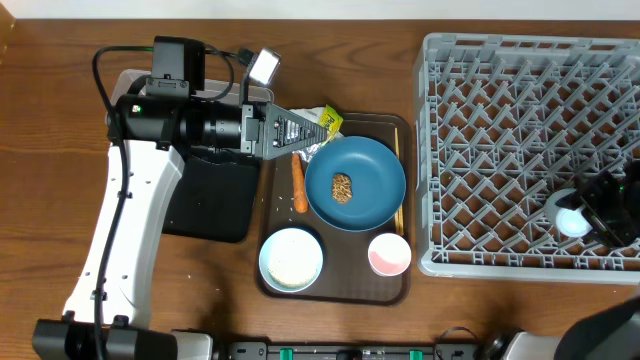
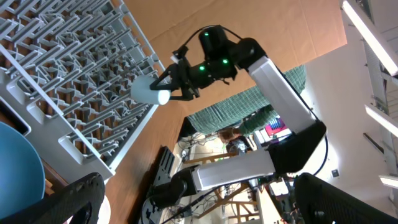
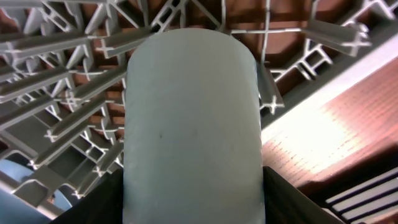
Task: Sort waste into correct bins and load items into the dishwasher rack
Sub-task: 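Place the light-blue cup upside down in the dish rack with right gripper, then reach the left gripper to the pink cup and grasp it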
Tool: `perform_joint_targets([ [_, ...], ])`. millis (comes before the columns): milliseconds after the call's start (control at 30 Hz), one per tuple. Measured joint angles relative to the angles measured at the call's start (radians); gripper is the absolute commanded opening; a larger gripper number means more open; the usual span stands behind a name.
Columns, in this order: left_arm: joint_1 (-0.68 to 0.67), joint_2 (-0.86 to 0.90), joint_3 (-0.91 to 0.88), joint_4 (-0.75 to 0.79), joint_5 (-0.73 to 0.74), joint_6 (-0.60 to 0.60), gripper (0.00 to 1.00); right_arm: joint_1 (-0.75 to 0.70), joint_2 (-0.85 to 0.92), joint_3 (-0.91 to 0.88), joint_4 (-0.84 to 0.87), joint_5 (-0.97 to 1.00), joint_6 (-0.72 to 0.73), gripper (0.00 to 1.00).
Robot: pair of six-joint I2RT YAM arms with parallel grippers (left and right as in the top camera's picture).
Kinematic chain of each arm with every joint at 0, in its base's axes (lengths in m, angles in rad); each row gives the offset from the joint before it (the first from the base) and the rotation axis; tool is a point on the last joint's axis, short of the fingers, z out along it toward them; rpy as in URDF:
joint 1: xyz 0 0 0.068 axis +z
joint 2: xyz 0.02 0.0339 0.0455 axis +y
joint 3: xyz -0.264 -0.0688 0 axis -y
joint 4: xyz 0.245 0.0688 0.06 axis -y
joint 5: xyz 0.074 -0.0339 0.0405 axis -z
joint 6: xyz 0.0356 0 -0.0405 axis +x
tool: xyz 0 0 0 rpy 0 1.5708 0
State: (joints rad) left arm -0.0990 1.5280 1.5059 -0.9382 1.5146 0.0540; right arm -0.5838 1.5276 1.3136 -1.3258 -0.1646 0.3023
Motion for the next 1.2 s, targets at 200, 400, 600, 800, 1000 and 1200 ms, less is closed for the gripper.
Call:
perform_joint_targets([
  [200, 0.0, 0.0, 0.0, 0.0, -0.003, 0.0, 0.98, 0.0, 0.051, 0.0, 0.027, -0.008, -0.01, 0.61],
  [400, 0.0, 0.0, 0.0, 0.0, -0.003, 0.0, 0.98, 0.0, 0.074, 0.0, 0.036, -0.013, -0.022, 0.8],
  [600, 0.0, 0.0, 0.0, 0.0, -0.007, 0.0, 0.98, 0.0, 0.06, 0.0, 0.064, -0.053, -0.048, 0.8],
  [800, -0.004, 0.0, 0.0, -0.014, -0.063, 0.002, 0.98, 0.003, -0.109, 0.004, 0.132, -0.203, -0.119, 0.82],
  [1000, -0.076, 0.0, 0.0, -0.112, -0.41, 0.005, 0.98, 0.069, -0.334, 0.02, 0.219, -0.314, -0.143, 0.85],
  [1200, -0.257, 0.0, -0.004, -0.183, -0.867, 0.008, 0.86, 0.149, -0.406, 0.023, 0.282, -0.333, -0.113, 0.89],
])
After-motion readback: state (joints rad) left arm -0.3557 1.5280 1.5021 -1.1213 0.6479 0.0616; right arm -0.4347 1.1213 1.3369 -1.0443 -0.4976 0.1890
